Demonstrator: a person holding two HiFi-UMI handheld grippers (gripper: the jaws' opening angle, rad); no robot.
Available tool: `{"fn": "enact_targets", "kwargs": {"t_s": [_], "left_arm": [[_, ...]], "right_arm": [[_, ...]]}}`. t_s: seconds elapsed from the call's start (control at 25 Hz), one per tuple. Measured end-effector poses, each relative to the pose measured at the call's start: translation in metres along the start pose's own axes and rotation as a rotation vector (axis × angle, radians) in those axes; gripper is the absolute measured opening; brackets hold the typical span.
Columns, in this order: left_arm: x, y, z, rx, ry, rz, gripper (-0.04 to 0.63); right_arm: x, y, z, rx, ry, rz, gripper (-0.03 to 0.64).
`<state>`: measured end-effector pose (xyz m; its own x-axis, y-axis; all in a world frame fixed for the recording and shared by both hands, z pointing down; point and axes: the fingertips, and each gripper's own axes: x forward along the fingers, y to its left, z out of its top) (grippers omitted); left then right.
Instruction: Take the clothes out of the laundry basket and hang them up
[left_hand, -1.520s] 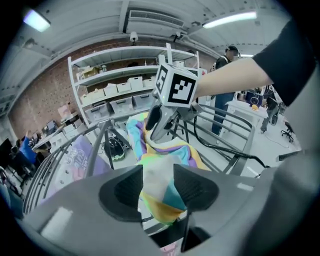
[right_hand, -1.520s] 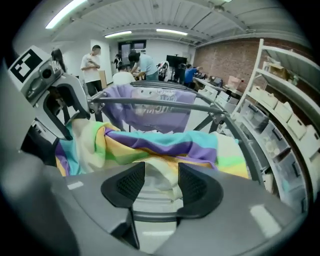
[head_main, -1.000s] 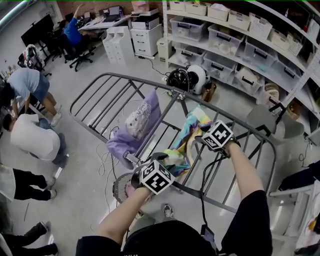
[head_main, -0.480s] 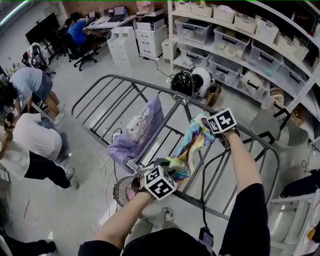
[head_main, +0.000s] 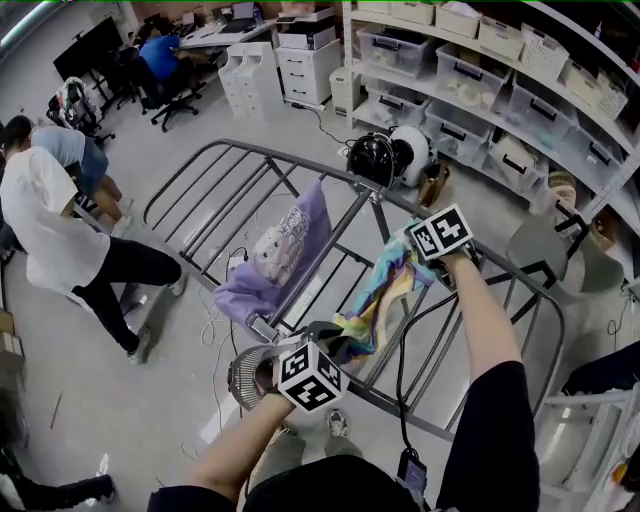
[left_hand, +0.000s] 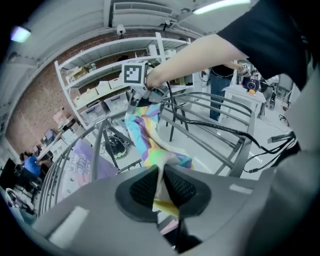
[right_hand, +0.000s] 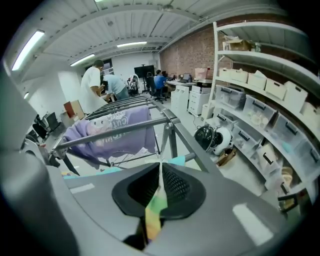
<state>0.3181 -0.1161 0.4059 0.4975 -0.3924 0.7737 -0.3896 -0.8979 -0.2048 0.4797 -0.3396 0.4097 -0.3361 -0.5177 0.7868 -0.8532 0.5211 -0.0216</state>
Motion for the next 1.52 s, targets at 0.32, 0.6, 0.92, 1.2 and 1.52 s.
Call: {"fn": "enact_targets", "kwargs": {"t_s": [0.32, 0.6, 0.92, 1.2, 1.52], "left_arm": [[-0.011, -0.012, -0.007, 0.085, 0.03, 0.027, 0.031], [-0.03, -0.03, -0.004, 0.165, 0.028, 0.06, 0.028], [-0.027, -0.056, -0.004, 0.378, 0.095, 0.095, 0.026], [-0.016, -0.057, -0.007, 0.386, 0.112, 0.086, 0.029], [-0.008, -0.056, -0.006, 0.377, 0.109, 0.061, 0.035]], "right_arm": [[-0.029, -0.039, -0.013, 0.035, -0.036, -0.145, 0.017], [-0.048, -0.062, -0.027, 0.057, -0.026, -0.263, 0.017], [-0.059, -0.084, -0.04, 0.106, -0.056, -0.391, 0.017], [-0.03, -0.054, -0.028, 0.042, -0.049, -0.317, 0.023], [-0.017, -0.019, -0.026, -0.024, -0.022, -0.242, 0.109]]}}
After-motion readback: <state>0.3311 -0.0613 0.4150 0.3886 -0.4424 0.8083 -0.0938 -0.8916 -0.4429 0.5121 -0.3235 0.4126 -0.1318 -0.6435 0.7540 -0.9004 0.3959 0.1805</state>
